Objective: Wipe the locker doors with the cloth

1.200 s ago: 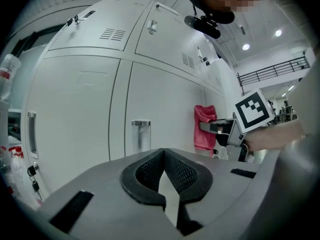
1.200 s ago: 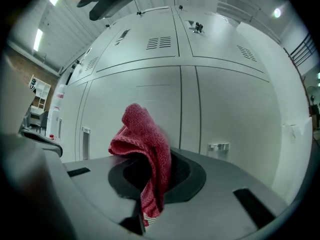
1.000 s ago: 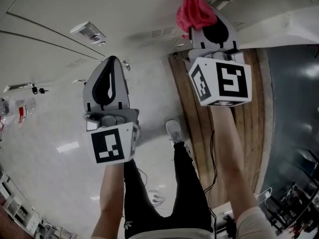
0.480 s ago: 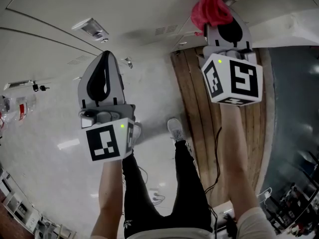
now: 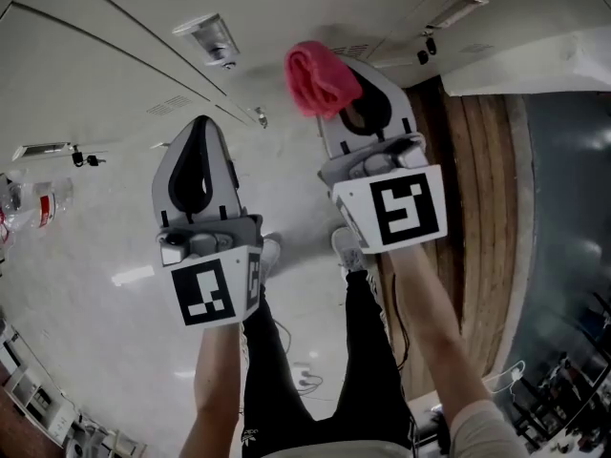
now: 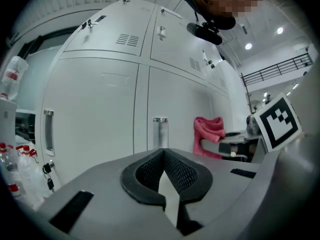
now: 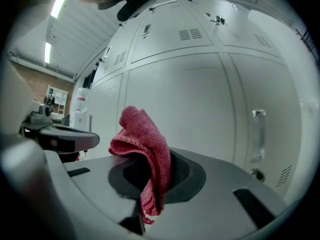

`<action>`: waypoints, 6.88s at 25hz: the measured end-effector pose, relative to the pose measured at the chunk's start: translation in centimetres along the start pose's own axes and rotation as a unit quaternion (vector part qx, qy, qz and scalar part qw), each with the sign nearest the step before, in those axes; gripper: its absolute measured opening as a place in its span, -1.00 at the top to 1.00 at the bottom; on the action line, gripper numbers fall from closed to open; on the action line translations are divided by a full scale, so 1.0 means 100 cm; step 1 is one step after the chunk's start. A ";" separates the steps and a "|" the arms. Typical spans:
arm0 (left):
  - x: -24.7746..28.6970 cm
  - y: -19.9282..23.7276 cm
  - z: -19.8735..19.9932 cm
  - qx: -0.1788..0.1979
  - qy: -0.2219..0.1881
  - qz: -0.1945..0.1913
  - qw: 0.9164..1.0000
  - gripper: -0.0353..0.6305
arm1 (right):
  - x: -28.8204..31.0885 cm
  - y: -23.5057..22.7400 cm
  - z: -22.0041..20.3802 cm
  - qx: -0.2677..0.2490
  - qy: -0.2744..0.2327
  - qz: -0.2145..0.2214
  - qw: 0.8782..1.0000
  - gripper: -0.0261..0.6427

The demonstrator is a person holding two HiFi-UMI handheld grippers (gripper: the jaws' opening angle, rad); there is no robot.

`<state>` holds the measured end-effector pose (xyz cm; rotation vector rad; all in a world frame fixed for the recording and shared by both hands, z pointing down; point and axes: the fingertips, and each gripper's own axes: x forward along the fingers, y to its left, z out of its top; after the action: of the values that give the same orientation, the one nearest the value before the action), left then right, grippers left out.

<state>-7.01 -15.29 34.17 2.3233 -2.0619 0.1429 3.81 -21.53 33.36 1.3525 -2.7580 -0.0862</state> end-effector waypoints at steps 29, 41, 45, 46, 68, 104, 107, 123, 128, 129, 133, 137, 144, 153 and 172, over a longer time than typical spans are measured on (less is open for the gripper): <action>-0.022 0.061 -0.026 -0.011 0.015 0.017 1.000 0.84 | 0.075 0.080 -0.052 0.029 0.030 0.032 0.999 0.80; -0.003 0.002 -0.018 0.003 0.006 0.027 1.000 0.84 | 0.025 -0.056 -0.067 0.023 0.030 -0.059 0.998 0.80; 0.004 -0.026 -0.017 0.006 0.001 0.025 1.000 0.84 | 0.007 -0.102 -0.072 0.008 0.035 -0.085 0.996 0.80; 0.006 -0.032 -0.017 0.005 -0.001 0.026 1.000 0.84 | 0.004 -0.111 -0.073 0.005 0.037 -0.088 0.995 0.80; -0.012 -0.016 -0.019 -0.030 -0.024 0.063 0.997 0.84 | 0.016 0.002 -0.079 0.050 0.041 0.070 0.995 0.80; -0.011 0.011 -0.065 -0.006 -0.017 0.051 0.999 0.84 | 0.043 -0.018 -0.148 0.033 0.085 -0.017 0.996 0.80; 0.000 -0.005 -0.068 -0.006 -0.011 0.039 0.999 0.84 | 0.028 -0.058 -0.153 0.044 0.090 -0.057 0.993 0.80; 0.020 -0.045 -0.074 -0.010 -0.007 0.008 1.000 0.84 | -0.010 -0.154 -0.171 0.017 0.113 -0.170 0.979 0.80; 0.017 -0.040 -0.031 -0.010 -0.015 0.004 1.000 0.84 | -0.021 -0.144 -0.140 0.013 0.124 -0.189 0.974 0.81; 0.015 -0.039 -0.016 -0.008 -0.018 0.000 1.000 0.84 | -0.026 -0.140 -0.124 0.004 0.122 -0.193 0.973 0.81; 0.023 -0.045 -0.089 -0.015 -0.031 -0.016 0.999 0.84 | -0.046 -0.123 -0.166 -0.019 0.095 -0.213 0.972 0.81; 0.043 -0.064 -0.314 -0.027 -0.045 -0.042 0.998 0.84 | -0.068 -0.088 -0.347 -0.046 0.061 -0.223 0.972 0.81; -0.024 -0.088 -0.182 -0.017 -0.042 -0.117 0.992 0.84 | -0.144 -0.020 -0.194 -0.064 0.045 -0.216 0.973 0.81; -0.104 -0.099 -0.102 0.007 -0.088 -0.167 0.982 0.84 | -0.207 0.044 -0.139 -0.007 0.000 -0.226 0.974 0.80; -0.111 -0.102 -0.122 0.026 -0.081 -0.180 0.980 0.84 | -0.256 0.056 -0.151 -0.025 0.023 -0.255 0.966 0.80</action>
<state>1.24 -2.01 45.68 2.7748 -1.6722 -0.0030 16.37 1.83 47.92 1.9814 -2.2821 -0.1456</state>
